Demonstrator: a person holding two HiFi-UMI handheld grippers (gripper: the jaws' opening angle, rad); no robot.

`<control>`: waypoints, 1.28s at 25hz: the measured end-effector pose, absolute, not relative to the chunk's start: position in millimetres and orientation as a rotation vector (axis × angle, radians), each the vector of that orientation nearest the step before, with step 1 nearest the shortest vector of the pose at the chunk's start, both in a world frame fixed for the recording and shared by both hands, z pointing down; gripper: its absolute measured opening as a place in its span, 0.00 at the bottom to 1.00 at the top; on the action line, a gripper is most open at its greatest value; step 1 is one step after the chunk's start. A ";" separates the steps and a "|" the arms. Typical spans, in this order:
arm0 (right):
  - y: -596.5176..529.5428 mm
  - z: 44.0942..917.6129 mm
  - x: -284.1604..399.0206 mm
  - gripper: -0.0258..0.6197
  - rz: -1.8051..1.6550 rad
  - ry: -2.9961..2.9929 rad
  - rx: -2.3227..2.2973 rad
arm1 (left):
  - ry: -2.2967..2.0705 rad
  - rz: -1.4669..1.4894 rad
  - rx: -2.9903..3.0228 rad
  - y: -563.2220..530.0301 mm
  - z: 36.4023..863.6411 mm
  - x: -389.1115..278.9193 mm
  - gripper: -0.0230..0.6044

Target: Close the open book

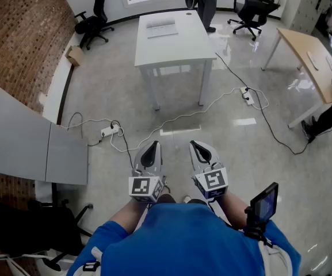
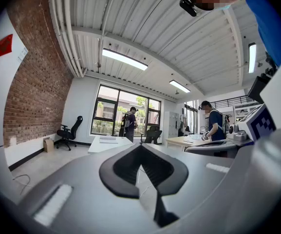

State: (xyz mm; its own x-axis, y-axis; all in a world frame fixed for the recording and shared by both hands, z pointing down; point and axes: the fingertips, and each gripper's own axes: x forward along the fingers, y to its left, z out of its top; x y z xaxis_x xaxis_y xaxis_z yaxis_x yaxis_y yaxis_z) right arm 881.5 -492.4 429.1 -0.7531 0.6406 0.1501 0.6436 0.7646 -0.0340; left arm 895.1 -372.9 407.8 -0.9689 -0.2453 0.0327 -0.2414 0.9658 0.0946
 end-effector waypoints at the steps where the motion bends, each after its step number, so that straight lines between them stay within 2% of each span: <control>1: -485.2 431.2 868.8 0.04 -0.036 -2.809 -1.023 | -3.074 -0.141 0.386 -365.4 409.2 882.5 0.05; 18: -310.7 423.3 659.1 0.04 -0.047 -2.877 -0.854 | -3.085 -0.167 0.499 -177.8 404.1 666.4 0.05; 32: -244.2 434.4 492.1 0.04 -0.036 -2.821 -0.862 | -3.020 -0.225 0.396 -101.7 424.4 506.3 0.05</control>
State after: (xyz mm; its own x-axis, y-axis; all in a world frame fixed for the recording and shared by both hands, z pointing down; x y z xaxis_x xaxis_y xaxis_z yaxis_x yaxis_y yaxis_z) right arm 492.1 -244.2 434.4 -0.8128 0.5511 0.1889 0.5558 0.8307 -0.0323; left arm 506.3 -101.7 424.4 -0.9626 -0.2625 0.0672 -0.2496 0.9556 0.1569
